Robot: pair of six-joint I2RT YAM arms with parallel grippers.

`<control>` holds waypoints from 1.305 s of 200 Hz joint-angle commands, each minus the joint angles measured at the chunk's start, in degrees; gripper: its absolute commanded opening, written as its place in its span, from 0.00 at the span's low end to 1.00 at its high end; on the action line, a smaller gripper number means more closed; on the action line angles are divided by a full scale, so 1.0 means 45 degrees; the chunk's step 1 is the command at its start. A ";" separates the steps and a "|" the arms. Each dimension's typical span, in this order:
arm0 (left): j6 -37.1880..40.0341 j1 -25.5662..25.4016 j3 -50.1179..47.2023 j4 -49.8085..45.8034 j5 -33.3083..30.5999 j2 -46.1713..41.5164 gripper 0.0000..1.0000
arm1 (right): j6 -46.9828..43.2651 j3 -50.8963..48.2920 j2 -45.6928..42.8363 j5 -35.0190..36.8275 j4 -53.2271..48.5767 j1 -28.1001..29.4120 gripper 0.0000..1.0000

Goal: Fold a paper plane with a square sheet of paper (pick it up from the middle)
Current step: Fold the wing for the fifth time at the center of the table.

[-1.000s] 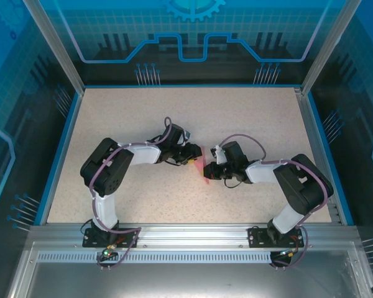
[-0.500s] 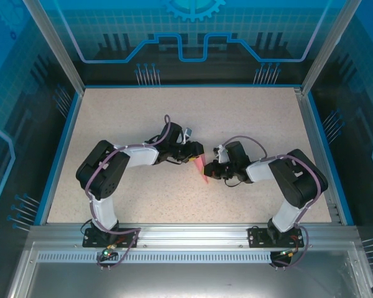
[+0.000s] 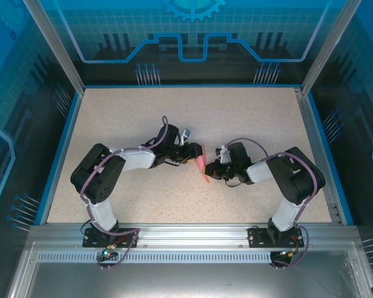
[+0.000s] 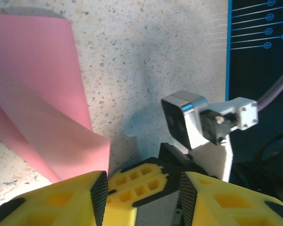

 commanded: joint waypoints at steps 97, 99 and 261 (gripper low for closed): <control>-0.0356 -0.0067 -0.0756 0.1293 -0.0493 -0.0072 0.43 | 0.0089 -0.0047 0.0159 -0.0392 -0.0140 -0.0363 0.02; -0.0370 -0.0079 -0.0756 0.1321 -0.0474 -0.0072 0.43 | 0.0110 -0.0048 0.0159 -0.0385 -0.0135 -0.0363 0.02; -0.0420 -0.0073 0.0450 0.1485 -0.0019 0.1741 0.43 | 0.0115 0.0118 0.0107 -0.0545 -0.0302 -0.0384 0.04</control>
